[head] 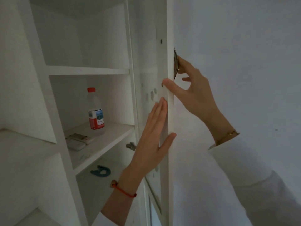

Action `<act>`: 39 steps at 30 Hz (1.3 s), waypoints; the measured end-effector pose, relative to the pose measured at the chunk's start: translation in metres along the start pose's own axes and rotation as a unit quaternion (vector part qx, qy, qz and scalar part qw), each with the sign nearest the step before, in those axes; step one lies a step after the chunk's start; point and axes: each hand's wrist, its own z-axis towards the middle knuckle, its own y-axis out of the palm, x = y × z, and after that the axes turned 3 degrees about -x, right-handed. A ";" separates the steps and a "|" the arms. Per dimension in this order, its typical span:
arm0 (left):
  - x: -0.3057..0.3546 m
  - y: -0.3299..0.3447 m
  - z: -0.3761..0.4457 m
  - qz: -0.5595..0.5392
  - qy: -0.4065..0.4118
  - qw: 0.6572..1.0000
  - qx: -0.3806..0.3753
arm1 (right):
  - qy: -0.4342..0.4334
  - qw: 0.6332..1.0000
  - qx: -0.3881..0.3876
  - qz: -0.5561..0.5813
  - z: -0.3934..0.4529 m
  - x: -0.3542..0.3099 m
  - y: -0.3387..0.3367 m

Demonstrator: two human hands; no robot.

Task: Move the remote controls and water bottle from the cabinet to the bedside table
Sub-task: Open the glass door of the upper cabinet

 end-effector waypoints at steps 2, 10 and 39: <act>-0.001 0.006 0.006 0.001 0.013 1.000 -0.012 | -0.002 1.000 0.004 -0.030 -0.002 0.006 -0.007; -0.002 0.039 0.029 -0.006 0.046 0.998 -0.033 | -0.032 0.992 -0.003 -0.122 -0.005 0.034 -0.028; -0.054 0.184 0.143 0.078 0.032 0.996 -0.036 | -0.011 0.949 -0.032 -0.314 0.055 0.224 -0.070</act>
